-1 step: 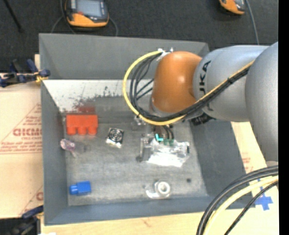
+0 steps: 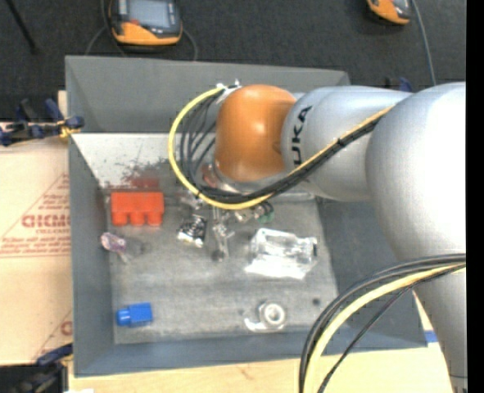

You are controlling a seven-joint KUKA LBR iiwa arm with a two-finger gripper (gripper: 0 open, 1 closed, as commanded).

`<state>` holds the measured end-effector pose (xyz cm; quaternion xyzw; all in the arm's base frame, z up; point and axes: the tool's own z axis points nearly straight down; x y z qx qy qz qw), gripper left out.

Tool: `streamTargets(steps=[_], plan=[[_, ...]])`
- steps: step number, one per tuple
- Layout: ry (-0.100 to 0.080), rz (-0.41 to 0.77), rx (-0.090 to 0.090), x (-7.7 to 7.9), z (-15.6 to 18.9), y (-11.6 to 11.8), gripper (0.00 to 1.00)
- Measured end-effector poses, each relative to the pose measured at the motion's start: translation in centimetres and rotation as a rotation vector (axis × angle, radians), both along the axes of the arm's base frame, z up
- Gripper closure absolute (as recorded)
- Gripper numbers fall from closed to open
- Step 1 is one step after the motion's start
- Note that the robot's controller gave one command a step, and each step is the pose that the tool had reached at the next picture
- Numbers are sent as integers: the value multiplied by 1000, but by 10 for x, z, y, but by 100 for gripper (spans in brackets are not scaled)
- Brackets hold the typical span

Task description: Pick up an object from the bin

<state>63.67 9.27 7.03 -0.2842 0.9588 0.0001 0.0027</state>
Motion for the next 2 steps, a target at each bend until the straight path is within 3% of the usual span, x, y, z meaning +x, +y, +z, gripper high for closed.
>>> streamTargets(steps=[1,2], plan=[[-4,311,-1,14,32,22,0],[-4,389,-2,18,42,15,0]])
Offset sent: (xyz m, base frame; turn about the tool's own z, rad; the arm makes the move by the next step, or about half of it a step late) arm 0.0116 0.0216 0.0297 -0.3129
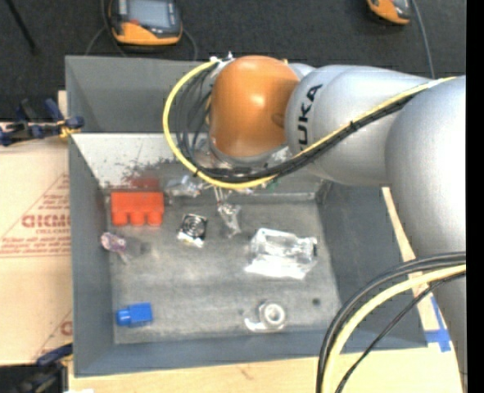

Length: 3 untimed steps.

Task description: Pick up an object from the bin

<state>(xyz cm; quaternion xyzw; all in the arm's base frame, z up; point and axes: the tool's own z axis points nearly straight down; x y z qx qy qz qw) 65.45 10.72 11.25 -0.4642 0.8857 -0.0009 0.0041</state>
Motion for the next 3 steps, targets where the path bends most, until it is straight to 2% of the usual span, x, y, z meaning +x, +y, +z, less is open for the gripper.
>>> streamTargets(steps=[1,2,3], plan=[[4,2,1,-8,-43,-2,0],[0,-5,2,-6,-41,-3,0],[1,-7,2,-6,-41,-3,100]])
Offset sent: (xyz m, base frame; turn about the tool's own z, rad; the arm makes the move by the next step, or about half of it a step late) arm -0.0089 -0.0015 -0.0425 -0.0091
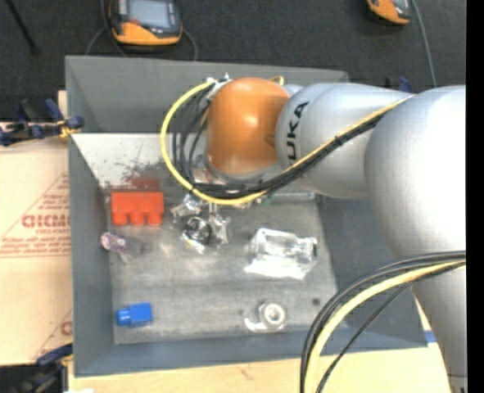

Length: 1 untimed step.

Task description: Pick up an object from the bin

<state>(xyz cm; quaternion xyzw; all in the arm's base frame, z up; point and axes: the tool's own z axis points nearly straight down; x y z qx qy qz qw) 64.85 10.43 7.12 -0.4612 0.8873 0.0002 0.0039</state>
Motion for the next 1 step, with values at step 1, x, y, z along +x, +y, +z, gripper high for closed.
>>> streamTargets(steps=[1], plan=[[-4,-5,-2,3,66,-1,100]])
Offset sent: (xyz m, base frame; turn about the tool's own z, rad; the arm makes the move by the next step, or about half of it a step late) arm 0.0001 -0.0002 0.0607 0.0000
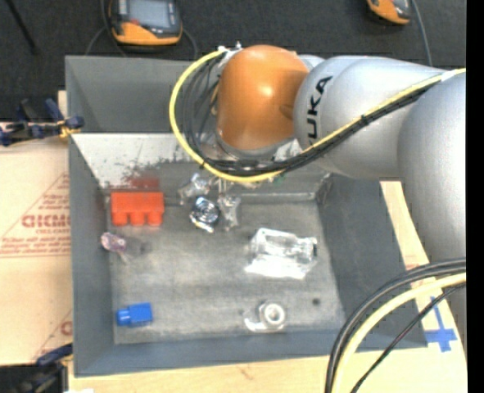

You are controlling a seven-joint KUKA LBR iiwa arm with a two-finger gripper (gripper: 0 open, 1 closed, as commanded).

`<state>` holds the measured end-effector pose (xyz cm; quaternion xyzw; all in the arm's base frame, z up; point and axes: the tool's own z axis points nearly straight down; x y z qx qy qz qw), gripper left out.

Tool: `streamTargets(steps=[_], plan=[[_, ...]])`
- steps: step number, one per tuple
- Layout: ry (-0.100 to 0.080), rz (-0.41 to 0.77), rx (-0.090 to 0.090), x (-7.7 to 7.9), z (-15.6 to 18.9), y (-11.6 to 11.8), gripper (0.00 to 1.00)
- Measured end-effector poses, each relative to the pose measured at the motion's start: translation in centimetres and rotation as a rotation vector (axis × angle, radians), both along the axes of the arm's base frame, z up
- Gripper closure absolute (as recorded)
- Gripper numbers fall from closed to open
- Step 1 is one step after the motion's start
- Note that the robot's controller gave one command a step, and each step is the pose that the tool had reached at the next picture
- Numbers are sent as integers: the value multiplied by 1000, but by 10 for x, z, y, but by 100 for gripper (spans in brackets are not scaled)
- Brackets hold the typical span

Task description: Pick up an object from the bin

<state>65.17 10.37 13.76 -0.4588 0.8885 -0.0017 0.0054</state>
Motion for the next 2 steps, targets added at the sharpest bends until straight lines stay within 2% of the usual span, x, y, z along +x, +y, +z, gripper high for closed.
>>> streamTargets(steps=[2], plan=[[4,-11,0,3,23,-1,100]])
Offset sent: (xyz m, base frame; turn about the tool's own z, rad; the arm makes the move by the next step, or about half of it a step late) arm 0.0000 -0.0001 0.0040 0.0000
